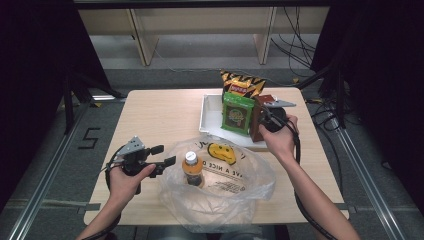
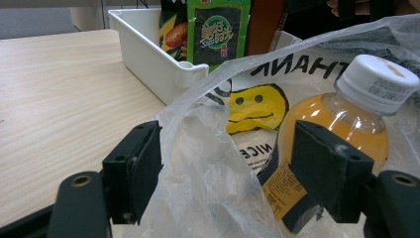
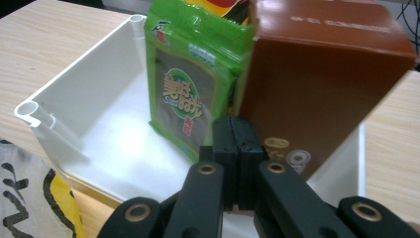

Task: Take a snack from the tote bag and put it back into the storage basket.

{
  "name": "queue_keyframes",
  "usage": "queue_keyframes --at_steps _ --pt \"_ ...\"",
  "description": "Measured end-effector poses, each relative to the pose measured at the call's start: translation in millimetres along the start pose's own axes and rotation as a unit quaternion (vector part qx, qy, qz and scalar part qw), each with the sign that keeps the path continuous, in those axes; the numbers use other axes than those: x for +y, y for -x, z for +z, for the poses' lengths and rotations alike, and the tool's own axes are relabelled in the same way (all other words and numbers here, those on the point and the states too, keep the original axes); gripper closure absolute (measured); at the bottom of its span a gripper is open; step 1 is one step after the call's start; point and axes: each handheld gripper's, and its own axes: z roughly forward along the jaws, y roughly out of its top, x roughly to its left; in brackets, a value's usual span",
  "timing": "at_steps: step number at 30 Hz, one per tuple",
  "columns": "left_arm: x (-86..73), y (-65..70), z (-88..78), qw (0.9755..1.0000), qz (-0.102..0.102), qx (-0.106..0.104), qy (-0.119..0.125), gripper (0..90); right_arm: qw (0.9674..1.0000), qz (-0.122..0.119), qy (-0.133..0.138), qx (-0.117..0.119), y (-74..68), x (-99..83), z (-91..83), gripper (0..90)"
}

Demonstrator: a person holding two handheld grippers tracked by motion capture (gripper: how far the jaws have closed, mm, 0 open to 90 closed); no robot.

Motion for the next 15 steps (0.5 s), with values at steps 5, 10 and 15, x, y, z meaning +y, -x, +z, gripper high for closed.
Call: queue_keyframes --at_steps 5,10,15 --pt "0.1 -0.3 -0.8 1.0 0.001 0.0 0.0 27.5 1.0 0.001 0.0 0.0 -0.5 -1.9 0.5 86.0" --pt "0.4 0.1 -0.7 1.0 0.0 0.001 0.001 27.5 0.9998 0.017 -0.003 -0.006 2.1 -6.6 -2.7 67.6" --pt "0.1 0.9 0.2 1.0 -0.005 0.001 0.002 27.5 0.9979 0.058 -0.013 -0.026 5.4 -7.9 -10.0 52.8"
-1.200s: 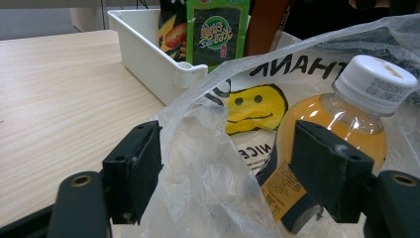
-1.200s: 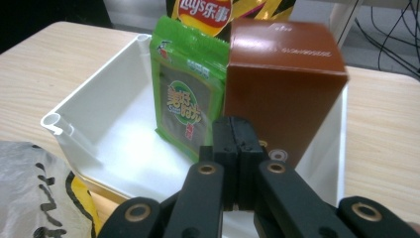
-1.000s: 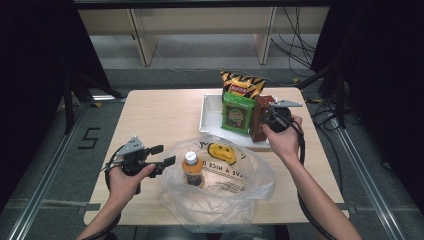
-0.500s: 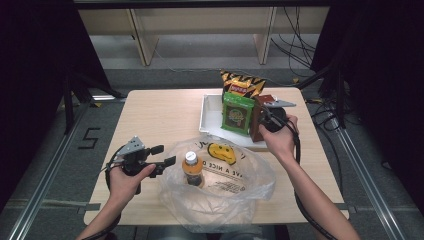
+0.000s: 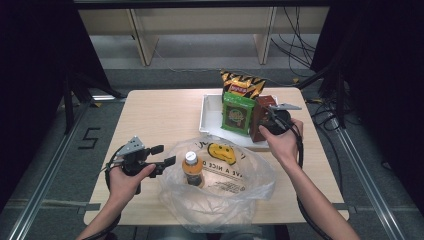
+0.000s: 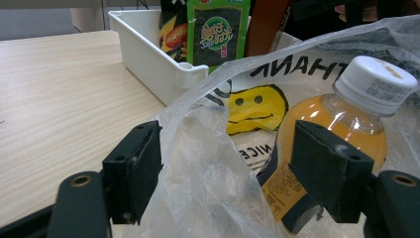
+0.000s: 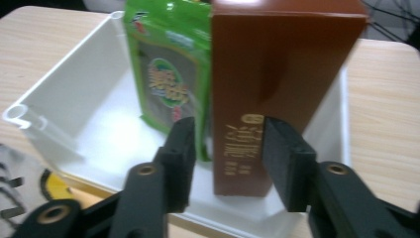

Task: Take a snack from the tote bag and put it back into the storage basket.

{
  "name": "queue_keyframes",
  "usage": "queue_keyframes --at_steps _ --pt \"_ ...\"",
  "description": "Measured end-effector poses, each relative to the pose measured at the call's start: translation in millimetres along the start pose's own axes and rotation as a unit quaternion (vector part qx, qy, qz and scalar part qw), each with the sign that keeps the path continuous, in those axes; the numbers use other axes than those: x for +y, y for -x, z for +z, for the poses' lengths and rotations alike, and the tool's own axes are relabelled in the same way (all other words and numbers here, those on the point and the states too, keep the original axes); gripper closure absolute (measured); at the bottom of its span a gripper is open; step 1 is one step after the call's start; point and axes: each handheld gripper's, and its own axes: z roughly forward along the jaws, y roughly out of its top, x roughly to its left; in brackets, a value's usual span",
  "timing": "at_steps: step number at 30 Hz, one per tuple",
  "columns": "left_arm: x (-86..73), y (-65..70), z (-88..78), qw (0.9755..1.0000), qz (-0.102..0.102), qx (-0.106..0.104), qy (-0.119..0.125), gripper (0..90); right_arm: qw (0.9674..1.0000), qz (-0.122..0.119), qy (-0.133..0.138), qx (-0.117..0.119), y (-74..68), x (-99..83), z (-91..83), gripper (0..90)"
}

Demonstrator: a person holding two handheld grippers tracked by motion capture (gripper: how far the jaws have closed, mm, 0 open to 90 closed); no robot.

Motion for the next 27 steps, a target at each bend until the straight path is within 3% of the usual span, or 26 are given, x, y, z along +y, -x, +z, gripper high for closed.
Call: queue_keyframes --at_steps 2,4,8,11,12,13,14,15,16,21,22,23,24,27 --pt "0.0 0.1 0.0 1.0 0.001 0.001 -0.002 27.5 0.9999 0.0 0.008 -0.007 2.1 -0.8 1.2 47.8" --pt "-0.1 0.3 -0.4 1.0 0.001 0.002 -0.002 27.4 0.9994 -0.032 0.009 -0.002 8.5 -0.8 1.8 45.9" --pt "0.0 -0.5 -0.5 1.0 0.003 0.001 -0.001 27.4 0.9977 -0.067 0.002 0.005 12.8 -4.0 2.0 50.7" --pt "0.0 0.1 -0.3 1.0 0.001 0.001 -0.002 27.5 0.9978 -0.066 0.002 0.01 14.1 -5.9 0.4 63.1" --pt "-0.1 0.1 0.0 1.0 0.001 -0.001 0.0 27.5 0.9993 -0.035 0.007 0.008 10.9 -7.0 0.1 67.9" --pt "0.0 0.0 0.0 1.0 0.002 -0.002 0.0 27.5 0.9991 -0.039 0.014 0.008 13.8 -7.2 0.5 72.3" --pt "0.1 0.0 -0.2 1.0 0.002 -0.001 0.0 27.5 0.9997 -0.026 0.004 0.004 13.4 -7.0 -2.0 78.4" --pt "0.0 0.2 -0.4 1.0 0.0 0.001 0.0 27.5 0.9992 -0.038 0.011 0.006 17.6 -7.0 -1.8 84.4" --pt "0.4 -0.8 -0.6 1.0 0.008 -0.003 0.0 27.5 0.9996 -0.025 0.012 -0.005 17.1 -7.4 -3.1 89.5" --pt "0.0 -0.1 -0.2 1.0 0.0 0.0 0.0 27.5 0.999 -0.032 0.011 -0.028 27.2 -4.9 -4.5 90.0" --pt "0.0 0.1 -0.1 1.0 0.0 0.0 0.0 27.5 0.9991 -0.012 0.014 -0.039 25.3 -4.9 -2.8 90.0" --pt "0.0 0.1 -0.2 1.0 0.0 0.0 0.0 27.5 0.9989 -0.008 0.014 -0.043 27.1 -3.8 -1.7 90.0" --pt "0.0 0.1 -0.2 1.0 0.0 0.0 0.0 27.5 0.9987 -0.024 0.018 -0.042 31.8 -2.5 -0.3 90.0" --pt "0.2 -1.0 -0.6 1.0 0.006 -0.003 0.0 27.5 0.9982 -0.025 0.015 -0.052 35.8 -0.7 4.0 90.0"
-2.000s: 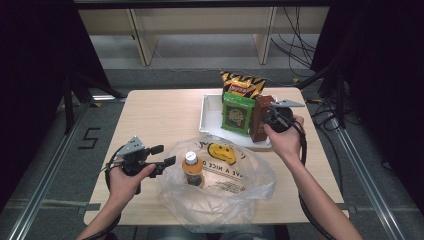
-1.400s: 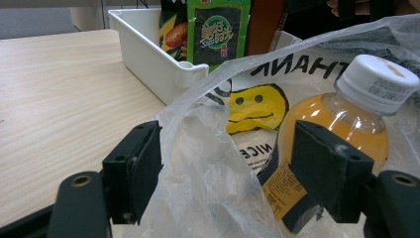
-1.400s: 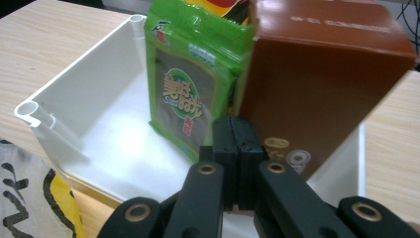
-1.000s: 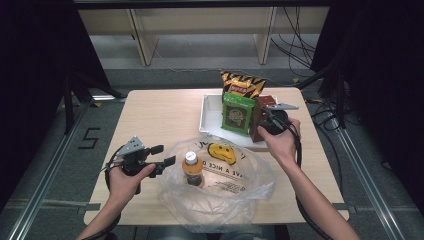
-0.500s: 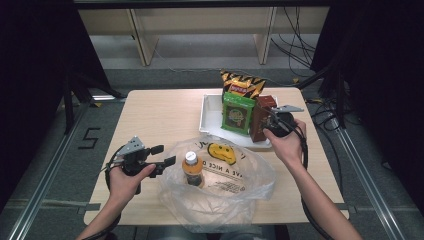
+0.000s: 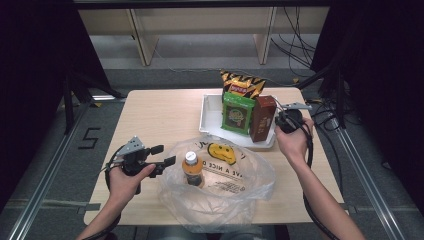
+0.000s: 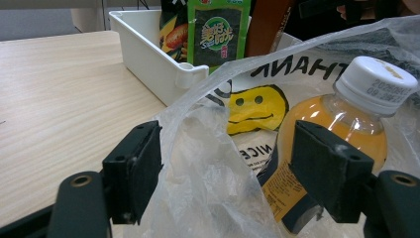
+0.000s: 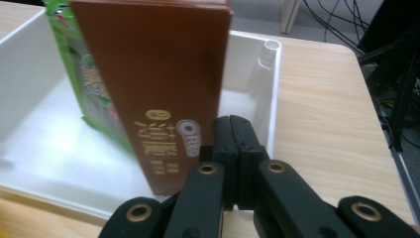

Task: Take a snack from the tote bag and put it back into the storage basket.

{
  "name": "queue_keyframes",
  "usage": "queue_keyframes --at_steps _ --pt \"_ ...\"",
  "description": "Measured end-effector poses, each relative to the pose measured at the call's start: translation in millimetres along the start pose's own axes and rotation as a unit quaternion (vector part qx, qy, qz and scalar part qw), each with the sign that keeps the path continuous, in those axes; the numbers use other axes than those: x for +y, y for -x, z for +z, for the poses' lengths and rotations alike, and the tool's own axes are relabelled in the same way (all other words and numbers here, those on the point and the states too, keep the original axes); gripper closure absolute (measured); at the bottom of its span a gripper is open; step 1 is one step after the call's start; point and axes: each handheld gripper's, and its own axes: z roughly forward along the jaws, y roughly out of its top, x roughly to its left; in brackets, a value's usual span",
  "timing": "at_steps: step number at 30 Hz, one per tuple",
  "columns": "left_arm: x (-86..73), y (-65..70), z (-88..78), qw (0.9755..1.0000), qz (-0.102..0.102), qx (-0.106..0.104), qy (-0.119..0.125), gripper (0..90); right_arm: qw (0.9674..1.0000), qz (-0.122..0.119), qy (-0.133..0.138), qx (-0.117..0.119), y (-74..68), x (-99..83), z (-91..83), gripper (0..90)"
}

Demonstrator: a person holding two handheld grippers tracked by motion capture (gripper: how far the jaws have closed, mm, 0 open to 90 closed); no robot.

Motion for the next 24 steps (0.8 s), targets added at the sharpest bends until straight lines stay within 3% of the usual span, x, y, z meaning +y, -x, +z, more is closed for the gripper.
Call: queue_keyframes --at_steps 1,2,3,5,7,8,11,12,14,16,17,20,24 --pt "-0.1 0.0 0.1 1.0 -0.001 0.0 0.001 27.5 0.9999 0.008 -0.013 0.001 -1.0 -0.1 -1.5 90.0" --pt "0.0 0.3 -0.3 1.0 0.0 0.004 -0.002 27.5 1.0 -0.002 -0.001 -0.001 1.6 0.8 2.5 90.0" --pt "-0.1 0.3 0.0 1.0 -0.001 0.004 -0.002 27.5 0.9996 0.024 -0.01 -0.008 -2.1 1.4 2.4 90.0" --pt "-0.2 0.5 0.4 1.0 -0.001 0.003 -0.002 27.5 1.0 0.0 -0.007 -0.003 1.8 2.7 3.4 90.0" --pt "-0.3 1.0 0.6 1.0 -0.006 0.004 -0.002 27.5 0.9999 0.012 -0.008 -0.008 -0.8 3.5 5.0 90.0" --pt "-0.2 0.9 0.6 1.0 -0.006 0.004 -0.002 27.5 0.9999 -0.008 -0.004 -0.007 2.3 4.0 5.8 90.0" --pt "-0.2 0.2 0.2 1.0 -0.001 0.003 -0.001 27.5 0.9999 -0.008 0.002 -0.01 2.0 4.2 8.6 90.0" --pt "-0.3 0.1 0.2 1.0 -0.001 0.003 -0.001 27.5 1.0 0.002 0.0 -0.009 1.0 4.1 8.4 90.0" --pt "-0.4 0.2 0.4 1.0 -0.001 0.003 -0.002 27.5 0.9999 -0.006 -0.006 -0.01 2.4 4.8 7.2 90.0" --pt "-0.3 0.6 0.6 1.0 -0.003 0.003 -0.002 27.5 0.9998 0.009 -0.01 -0.012 0.0 5.4 6.2 90.0" --pt "-0.4 0.9 0.7 1.0 -0.005 0.004 -0.002 27.5 0.9999 -0.006 -0.002 -0.012 1.9 5.6 7.3 90.0" --pt "-0.4 1.0 0.8 1.0 -0.006 0.004 -0.002 27.5 0.9999 -0.011 0.001 -0.012 2.4 6.5 7.4 90.0" --pt "-0.6 0.9 0.8 1.0 -0.005 0.005 -0.003 27.5 0.9992 -0.038 0.008 -0.009 5.4 6.9 9.3 90.0"
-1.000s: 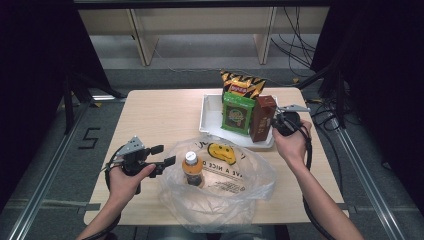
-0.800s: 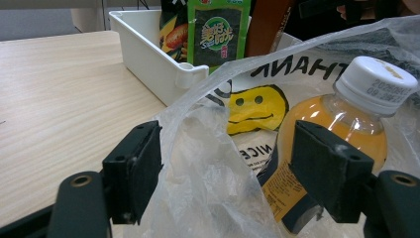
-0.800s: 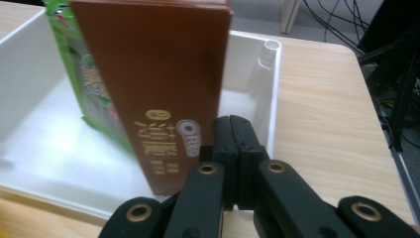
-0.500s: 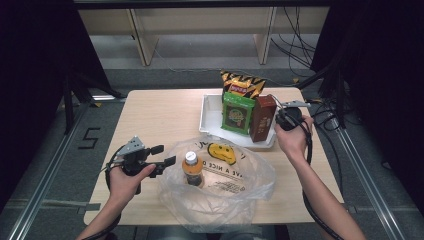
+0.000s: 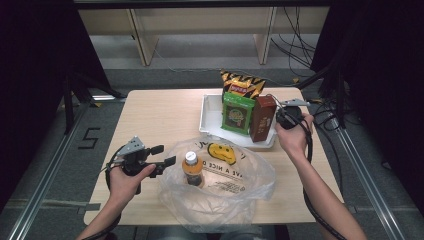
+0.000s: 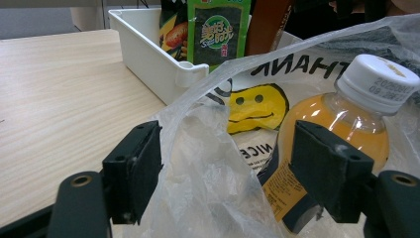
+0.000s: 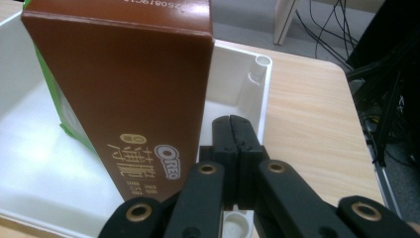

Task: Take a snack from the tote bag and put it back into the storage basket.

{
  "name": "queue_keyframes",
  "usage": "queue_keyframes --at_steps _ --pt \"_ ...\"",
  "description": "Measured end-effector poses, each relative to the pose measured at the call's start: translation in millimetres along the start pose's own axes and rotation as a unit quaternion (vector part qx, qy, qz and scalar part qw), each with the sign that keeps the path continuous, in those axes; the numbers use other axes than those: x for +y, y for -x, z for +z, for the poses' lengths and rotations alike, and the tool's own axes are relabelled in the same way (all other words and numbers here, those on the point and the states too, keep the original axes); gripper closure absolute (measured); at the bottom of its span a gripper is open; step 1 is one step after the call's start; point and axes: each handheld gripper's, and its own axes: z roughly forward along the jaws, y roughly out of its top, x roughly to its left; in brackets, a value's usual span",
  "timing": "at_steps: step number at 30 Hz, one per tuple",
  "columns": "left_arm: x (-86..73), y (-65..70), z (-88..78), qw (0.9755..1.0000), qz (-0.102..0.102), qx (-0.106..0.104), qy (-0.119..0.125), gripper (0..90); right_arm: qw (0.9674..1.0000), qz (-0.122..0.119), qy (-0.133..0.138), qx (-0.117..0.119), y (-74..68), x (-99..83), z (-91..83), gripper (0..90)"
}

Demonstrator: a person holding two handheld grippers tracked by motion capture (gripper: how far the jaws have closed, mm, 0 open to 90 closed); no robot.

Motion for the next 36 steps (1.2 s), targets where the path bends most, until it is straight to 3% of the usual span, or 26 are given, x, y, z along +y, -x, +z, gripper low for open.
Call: queue_keyframes --at_steps 4,6,7,10,12,13,15,17,20,22,27,29,36 --pt "-0.1 0.0 0.0 1.0 -0.001 0.002 -0.001 27.5 1.0 -0.003 0.003 0.002 -0.7 0.7 0.3 90.0" --pt "-0.1 0.0 0.1 1.0 -0.001 0.001 -0.001 27.5 0.9999 0.011 -0.003 0.0 -4.5 0.2 -0.6 90.0" --pt "-0.1 0.1 0.1 1.0 -0.001 0.001 0.0 27.5 0.9998 -0.009 0.015 0.004 -1.6 -0.3 1.8 90.0" --pt "-0.1 0.1 0.2 1.0 -0.001 0.002 -0.001 27.4 0.9999 -0.01 0.003 0.008 -3.5 -0.8 -0.6 90.0" --pt "-0.2 0.0 0.1 1.0 -0.001 0.002 -0.001 27.5 0.9997 -0.016 0.019 0.0 -4.1 -2.4 2.3 90.0" --pt "-0.2 0.0 0.1 1.0 -0.001 0.002 -0.001 27.5 0.9998 -0.019 0.001 0.009 -3.8 -1.9 -0.8 90.0" --pt "-0.1 0.0 0.2 1.0 0.0 0.002 -0.001 27.5 0.9995 -0.03 0.004 0.01 -3.3 -2.8 -1.0 90.0" --pt "-0.1 0.2 0.5 1.0 -0.001 0.002 -0.001 27.5 0.9996 -0.023 0.015 0.009 -5.3 -3.8 0.1 90.0" --pt "0.2 -0.6 0.9 1.0 0.006 -0.004 0.0 27.5 0.9995 -0.031 0.004 0.011 -5.2 -3.9 -2.3 90.0" --pt "0.3 -0.1 0.8 1.0 0.005 -0.001 -0.001 27.5 0.9995 -0.025 0.012 0.013 -7.1 -5.0 -2.4 90.0" --pt "0.3 -0.1 1.1 1.0 0.007 -0.002 -0.001 27.5 0.9994 -0.023 -0.004 0.026 -11.9 -4.9 -6.5 90.0" --pt "0.4 -0.1 1.1 1.0 0.007 -0.002 -0.001 27.5 0.9989 -0.038 0.008 0.024 -11.6 -5.0 -5.3 90.0" --pt "0.8 0.2 0.4 1.0 0.0 0.001 0.002 27.5 0.9996 -0.025 -0.003 0.014 -7.4 -5.3 -6.1 90.0"
